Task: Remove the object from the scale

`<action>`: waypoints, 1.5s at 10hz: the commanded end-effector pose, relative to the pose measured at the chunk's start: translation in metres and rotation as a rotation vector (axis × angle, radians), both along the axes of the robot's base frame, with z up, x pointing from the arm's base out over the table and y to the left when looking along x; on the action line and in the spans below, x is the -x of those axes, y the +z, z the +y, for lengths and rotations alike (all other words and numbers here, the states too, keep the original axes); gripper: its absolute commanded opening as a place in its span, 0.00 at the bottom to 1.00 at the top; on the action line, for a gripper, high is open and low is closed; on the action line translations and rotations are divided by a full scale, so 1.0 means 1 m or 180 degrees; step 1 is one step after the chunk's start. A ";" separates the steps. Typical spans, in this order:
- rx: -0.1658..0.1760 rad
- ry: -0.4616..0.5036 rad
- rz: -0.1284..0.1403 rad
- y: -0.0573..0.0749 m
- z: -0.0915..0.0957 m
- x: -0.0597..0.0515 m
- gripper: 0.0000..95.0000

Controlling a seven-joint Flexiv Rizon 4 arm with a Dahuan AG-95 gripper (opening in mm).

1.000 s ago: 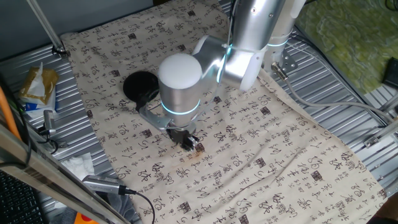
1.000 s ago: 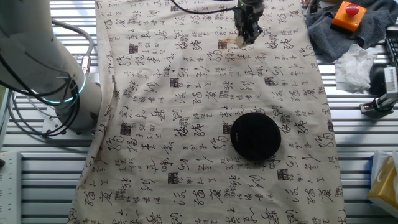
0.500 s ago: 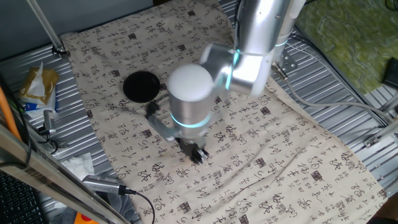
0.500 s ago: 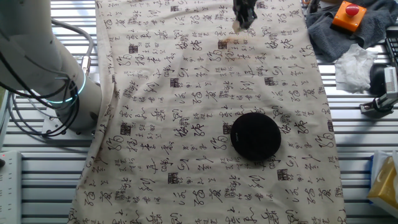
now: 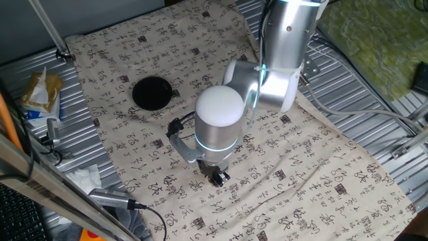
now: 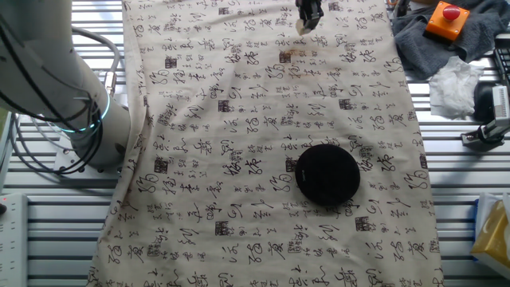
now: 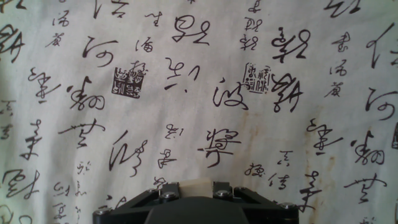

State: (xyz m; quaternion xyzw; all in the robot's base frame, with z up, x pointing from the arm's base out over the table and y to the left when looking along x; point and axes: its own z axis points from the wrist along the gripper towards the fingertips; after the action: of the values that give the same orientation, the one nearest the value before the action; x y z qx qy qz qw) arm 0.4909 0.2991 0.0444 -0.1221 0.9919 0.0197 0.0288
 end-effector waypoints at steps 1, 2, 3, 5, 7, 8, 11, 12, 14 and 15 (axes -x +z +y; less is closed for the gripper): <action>0.0016 -0.0012 -0.0004 -0.001 -0.001 0.000 0.00; 0.0017 -0.0013 -0.0007 -0.003 -0.001 -0.001 0.00; 0.0017 -0.0013 -0.0018 -0.005 -0.002 -0.001 0.00; 0.0022 -0.0045 -0.0025 -0.011 -0.003 -0.003 0.00; 0.0024 -0.0053 -0.0032 -0.015 -0.003 -0.004 0.00; 0.0024 -0.0056 -0.0035 -0.017 -0.004 -0.005 0.00; 0.0007 -0.0060 -0.0033 -0.020 -0.004 -0.005 0.20; 0.0003 -0.0056 -0.0034 -0.020 -0.004 -0.006 0.20; -0.0027 -0.0042 -0.0043 -0.021 -0.004 -0.006 0.60; -0.0041 -0.0034 -0.0052 -0.021 -0.004 -0.006 0.80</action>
State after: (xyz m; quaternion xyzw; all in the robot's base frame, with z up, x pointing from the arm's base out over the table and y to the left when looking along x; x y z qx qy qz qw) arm 0.4965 0.2946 0.0235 -0.1171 0.9921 0.0253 0.0381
